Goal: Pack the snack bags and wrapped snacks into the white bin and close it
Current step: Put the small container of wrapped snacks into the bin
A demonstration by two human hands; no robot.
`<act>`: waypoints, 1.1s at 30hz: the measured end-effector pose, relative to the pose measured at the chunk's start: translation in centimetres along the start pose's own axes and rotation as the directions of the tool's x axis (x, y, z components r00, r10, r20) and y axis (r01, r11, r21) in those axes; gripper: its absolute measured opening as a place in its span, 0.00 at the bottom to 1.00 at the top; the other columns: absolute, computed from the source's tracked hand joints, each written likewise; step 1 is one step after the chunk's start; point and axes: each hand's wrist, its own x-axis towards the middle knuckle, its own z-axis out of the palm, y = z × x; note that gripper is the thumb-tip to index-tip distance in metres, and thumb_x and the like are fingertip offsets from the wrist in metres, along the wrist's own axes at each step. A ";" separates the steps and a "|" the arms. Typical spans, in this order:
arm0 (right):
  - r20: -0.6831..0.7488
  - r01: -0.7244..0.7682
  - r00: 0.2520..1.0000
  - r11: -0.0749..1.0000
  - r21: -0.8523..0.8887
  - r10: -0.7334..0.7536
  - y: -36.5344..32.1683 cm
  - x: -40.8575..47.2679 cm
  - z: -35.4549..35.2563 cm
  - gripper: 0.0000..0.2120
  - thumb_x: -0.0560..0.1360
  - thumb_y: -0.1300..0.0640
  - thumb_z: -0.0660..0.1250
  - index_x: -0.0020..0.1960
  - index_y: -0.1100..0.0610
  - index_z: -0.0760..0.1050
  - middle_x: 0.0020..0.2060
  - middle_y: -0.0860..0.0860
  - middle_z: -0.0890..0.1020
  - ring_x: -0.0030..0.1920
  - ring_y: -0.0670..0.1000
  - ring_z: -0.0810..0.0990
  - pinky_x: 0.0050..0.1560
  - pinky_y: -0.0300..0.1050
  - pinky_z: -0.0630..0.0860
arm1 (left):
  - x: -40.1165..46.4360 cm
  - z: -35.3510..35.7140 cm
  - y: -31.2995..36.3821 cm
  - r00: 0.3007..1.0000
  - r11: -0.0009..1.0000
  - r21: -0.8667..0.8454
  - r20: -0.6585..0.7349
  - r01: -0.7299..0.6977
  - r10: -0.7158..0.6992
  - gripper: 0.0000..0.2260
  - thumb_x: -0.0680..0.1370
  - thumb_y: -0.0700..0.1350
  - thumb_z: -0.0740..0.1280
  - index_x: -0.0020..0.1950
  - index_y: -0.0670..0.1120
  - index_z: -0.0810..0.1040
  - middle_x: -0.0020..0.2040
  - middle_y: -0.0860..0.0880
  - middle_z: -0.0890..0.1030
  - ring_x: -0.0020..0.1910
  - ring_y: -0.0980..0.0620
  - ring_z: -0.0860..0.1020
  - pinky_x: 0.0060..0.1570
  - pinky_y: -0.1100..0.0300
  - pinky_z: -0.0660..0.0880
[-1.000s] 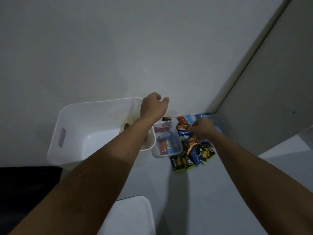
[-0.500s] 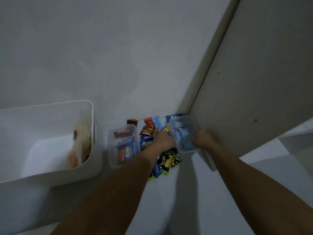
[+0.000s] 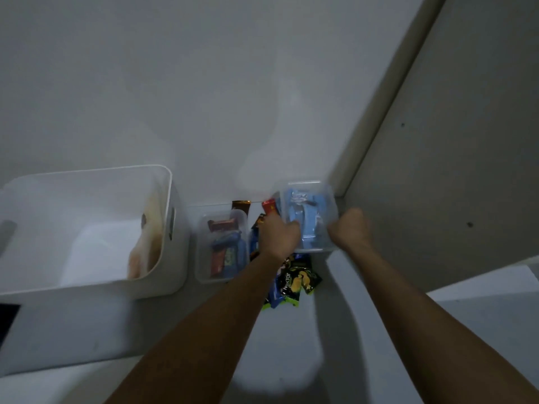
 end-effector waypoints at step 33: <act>0.437 0.182 0.836 0.918 0.352 -0.333 -12.4 -9.2 -2.7 0.06 0.75 0.60 0.66 0.49 0.61 0.78 0.47 0.57 0.82 0.46 0.59 0.83 0.46 0.54 0.83 | -4.2 -17.0 2.2 1.000 0.995 -0.096 -0.012 -0.019 0.018 0.08 0.76 0.49 0.67 0.51 0.46 0.76 0.39 0.51 0.79 0.38 0.54 0.79 0.33 0.60 0.74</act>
